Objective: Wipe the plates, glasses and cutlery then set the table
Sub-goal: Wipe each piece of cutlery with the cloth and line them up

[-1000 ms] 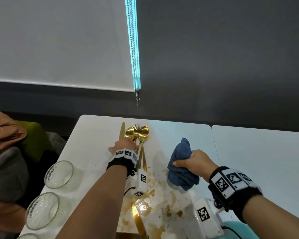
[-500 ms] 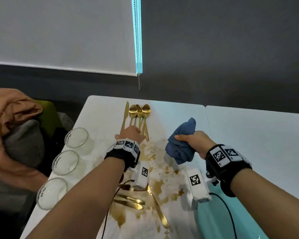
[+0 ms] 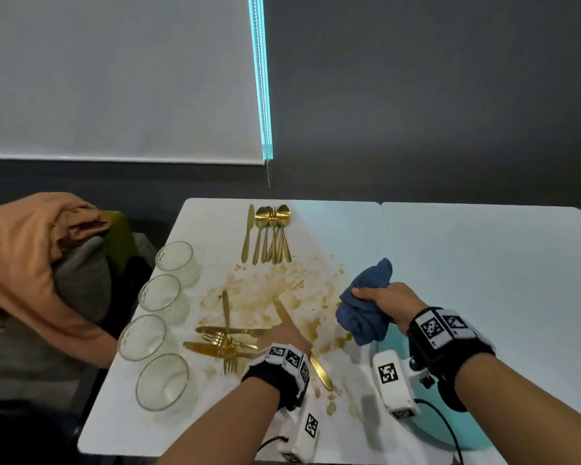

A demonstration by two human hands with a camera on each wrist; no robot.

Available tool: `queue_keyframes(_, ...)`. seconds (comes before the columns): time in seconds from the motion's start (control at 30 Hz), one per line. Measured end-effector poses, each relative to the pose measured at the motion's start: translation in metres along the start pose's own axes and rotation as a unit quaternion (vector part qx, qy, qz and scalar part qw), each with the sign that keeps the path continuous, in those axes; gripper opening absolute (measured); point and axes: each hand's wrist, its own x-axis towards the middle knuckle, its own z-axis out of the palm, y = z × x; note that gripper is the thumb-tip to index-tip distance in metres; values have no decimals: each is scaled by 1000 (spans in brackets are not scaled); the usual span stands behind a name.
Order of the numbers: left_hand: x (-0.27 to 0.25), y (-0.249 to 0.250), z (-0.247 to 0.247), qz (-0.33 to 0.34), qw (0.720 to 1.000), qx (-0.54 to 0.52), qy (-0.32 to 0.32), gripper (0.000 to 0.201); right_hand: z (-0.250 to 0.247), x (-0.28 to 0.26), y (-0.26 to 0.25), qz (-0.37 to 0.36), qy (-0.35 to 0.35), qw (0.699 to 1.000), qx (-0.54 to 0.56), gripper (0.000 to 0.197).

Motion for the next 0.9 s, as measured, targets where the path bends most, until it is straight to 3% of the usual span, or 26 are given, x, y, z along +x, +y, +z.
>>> queue_keyframes(0.07,-10,4,8,16,1000,11,-13,45,-3,-6,7,1,8,1000,-1,53)
queue_keyframes(0.3,-17,9,24,11,999,30,25,27,-11,-15,27,6,19,1000,-3,54)
queue_keyframes(0.5,-20,15,22,63,995,74,26,35,-5,-17,42,16,11,1000,-10,48)
queue_keyframes(0.6,-28,24,17,45,996,73,-26,27,-3,-15,45,18,10,1000,10,43)
queue_keyframes(0.77,-28,29,12,46,993,96,-42,14,-2,-10,47,23,2,1000,16,37)
queue_keyframes(0.9,-25,28,14,72,990,115,-49,31,-3,-5,48,28,-2,999,17,40)
